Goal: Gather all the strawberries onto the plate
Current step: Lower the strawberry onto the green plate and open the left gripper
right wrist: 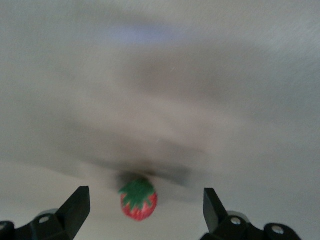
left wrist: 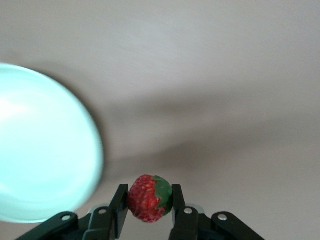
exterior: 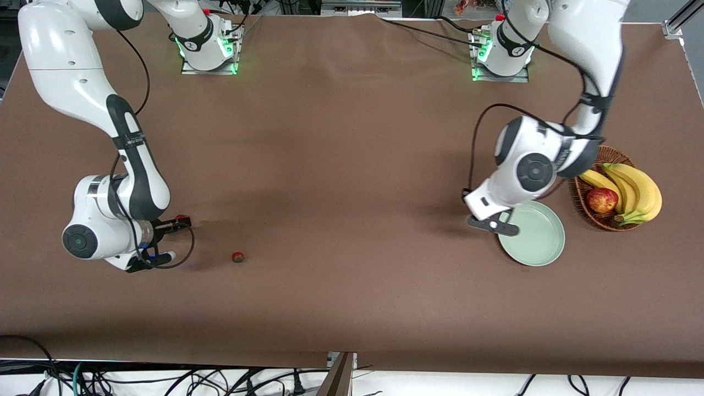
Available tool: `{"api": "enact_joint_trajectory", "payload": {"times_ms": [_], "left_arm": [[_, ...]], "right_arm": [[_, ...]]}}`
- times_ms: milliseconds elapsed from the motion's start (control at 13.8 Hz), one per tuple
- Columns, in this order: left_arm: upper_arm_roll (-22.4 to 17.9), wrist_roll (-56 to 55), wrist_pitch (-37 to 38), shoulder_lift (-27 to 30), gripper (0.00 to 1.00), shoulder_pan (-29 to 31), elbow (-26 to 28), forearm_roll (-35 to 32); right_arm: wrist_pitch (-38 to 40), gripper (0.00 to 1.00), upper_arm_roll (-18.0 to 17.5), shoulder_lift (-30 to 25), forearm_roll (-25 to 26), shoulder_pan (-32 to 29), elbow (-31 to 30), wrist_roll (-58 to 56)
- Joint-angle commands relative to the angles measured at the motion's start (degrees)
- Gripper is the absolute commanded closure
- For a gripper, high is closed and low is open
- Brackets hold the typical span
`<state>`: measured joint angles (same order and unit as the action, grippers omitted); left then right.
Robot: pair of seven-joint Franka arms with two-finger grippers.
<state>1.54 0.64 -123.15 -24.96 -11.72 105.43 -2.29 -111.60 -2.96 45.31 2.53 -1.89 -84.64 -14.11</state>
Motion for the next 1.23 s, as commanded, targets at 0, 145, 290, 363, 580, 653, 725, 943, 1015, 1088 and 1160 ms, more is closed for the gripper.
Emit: {"api": "enact_joint_trajectory", "payload": {"times_ms": [0, 145, 290, 363, 580, 653, 725, 943, 1015, 1088, 1160], "left_arm": [[0.40, 8.64, 1.34, -1.05, 0.95, 4.49, -1.55, -2.19], [0.49, 16.03, 0.73, -2.80, 0.94, 9.06, -1.55, -5.78], [0.75, 24.71, -3.91, -6.22, 0.88, 13.19, -1.55, -6.85], [0.84, 29.64, -5.85, -7.46, 0.83, 13.82, -1.64, -6.33], [0.92, 33.20, -7.36, -9.31, 0.34, 15.41, -1.90, -5.97], [0.93, 33.29, -7.36, -9.31, 0.07, 15.41, -1.99, -5.97], [0.93, 33.38, -7.36, -9.31, 0.00, 15.32, -2.25, -6.06], [0.93, 33.38, -6.84, -9.31, 0.00, 14.79, -3.57, -6.24], [0.93, 33.38, -6.84, -9.40, 0.00, 14.79, -3.57, -6.24], [0.93, 33.12, -6.75, -9.32, 0.00, 14.79, -4.09, -6.15], [0.93, 32.94, -6.49, -9.31, 0.00, 14.79, -5.40, -5.98]], "right_arm": [[-0.72, 0.00, -0.12, -3.65, 0.81, -0.05, -5.18, -0.48], [-0.72, 0.00, -0.12, -3.65, 0.90, -0.05, -5.80, -0.48], [-0.98, 0.00, -0.12, -3.65, 0.90, 0.04, -6.06, -0.48], [-1.24, 0.00, -0.12, -3.65, 0.90, 0.04, -6.41, -0.48], [-1.86, 0.16, -0.12, -3.48, 0.90, 0.04, -6.68, -0.48], [-1.86, 0.31, -0.12, -3.48, 0.90, 0.04, -6.85, -0.48], [-1.86, 0.45, -0.21, -3.48, 0.90, 0.13, -6.86, -0.48], [-1.86, 0.67, -0.21, -3.13, 0.90, 0.13, -6.86, -0.48], [-1.86, 0.75, -0.21, -3.13, 0.90, 0.13, -6.86, -0.48], [-1.86, 0.86, -0.21, -3.13, 0.90, 0.13, -6.86, -0.48], [-1.86, 0.95, -0.21, -3.13, 0.81, 0.13, -6.77, -0.48]]}}
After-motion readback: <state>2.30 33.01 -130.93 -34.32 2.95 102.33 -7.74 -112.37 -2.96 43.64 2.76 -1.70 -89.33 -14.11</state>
